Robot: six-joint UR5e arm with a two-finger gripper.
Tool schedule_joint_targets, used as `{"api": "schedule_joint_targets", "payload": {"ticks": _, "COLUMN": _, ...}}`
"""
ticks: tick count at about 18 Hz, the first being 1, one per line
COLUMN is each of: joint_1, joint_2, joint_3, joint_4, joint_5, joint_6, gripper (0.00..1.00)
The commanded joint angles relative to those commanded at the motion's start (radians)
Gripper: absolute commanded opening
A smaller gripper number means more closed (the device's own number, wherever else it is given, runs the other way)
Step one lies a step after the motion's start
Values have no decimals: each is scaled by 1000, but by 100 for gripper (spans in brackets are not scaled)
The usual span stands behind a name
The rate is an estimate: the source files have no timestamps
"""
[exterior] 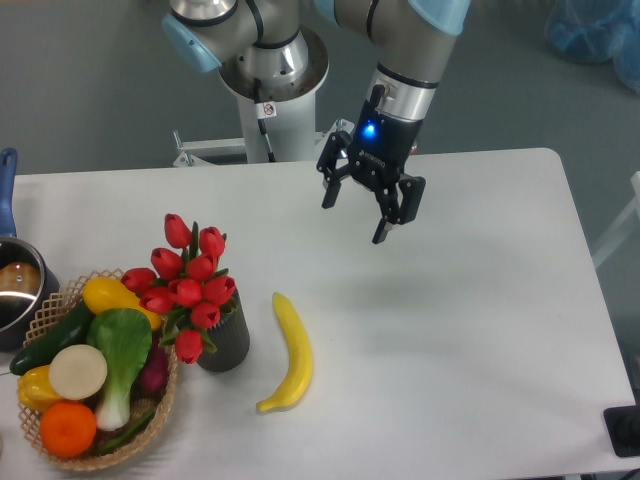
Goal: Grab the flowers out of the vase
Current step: 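Move the open gripper down toward the red tulips in the grey vase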
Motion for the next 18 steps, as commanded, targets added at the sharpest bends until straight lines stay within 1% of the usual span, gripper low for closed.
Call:
{"api": "schedule_joint_targets", "payload": {"ticks": 3, "joint_1": -5, "joint_2": -12, "joint_3": -8, "joint_4": -2, "joint_5": -101, "joint_6": 0, "gripper": 100}}
{"api": "schedule_joint_targets", "payload": {"ticks": 5, "joint_1": -6, "joint_2": -22, "joint_3": -12, "joint_4": -3, "joint_5": -111, "joint_6": 0, "gripper": 100}}
{"api": "schedule_joint_targets", "payload": {"ticks": 10, "joint_1": -55, "joint_2": -51, "joint_3": -14, "joint_4": -3, "joint_5": -123, "joint_6": 1, "gripper": 100}}
{"api": "schedule_joint_targets", "payload": {"ticks": 12, "joint_1": -58, "joint_2": -61, "joint_3": -14, "joint_4": 0, "joint_5": -161, "joint_6": 6, "gripper": 100}}
{"api": "schedule_joint_targets", "payload": {"ticks": 14, "joint_1": -58, "joint_2": -87, "joint_3": -14, "joint_4": 2, "joint_5": -226, "joint_6": 1, "gripper": 100}}
{"api": "schedule_joint_targets", "payload": {"ticks": 18, "joint_1": -61, "joint_2": -94, "joint_3": -15, "joint_4": -6, "joint_5": -249, "joint_6": 0, "gripper": 100}}
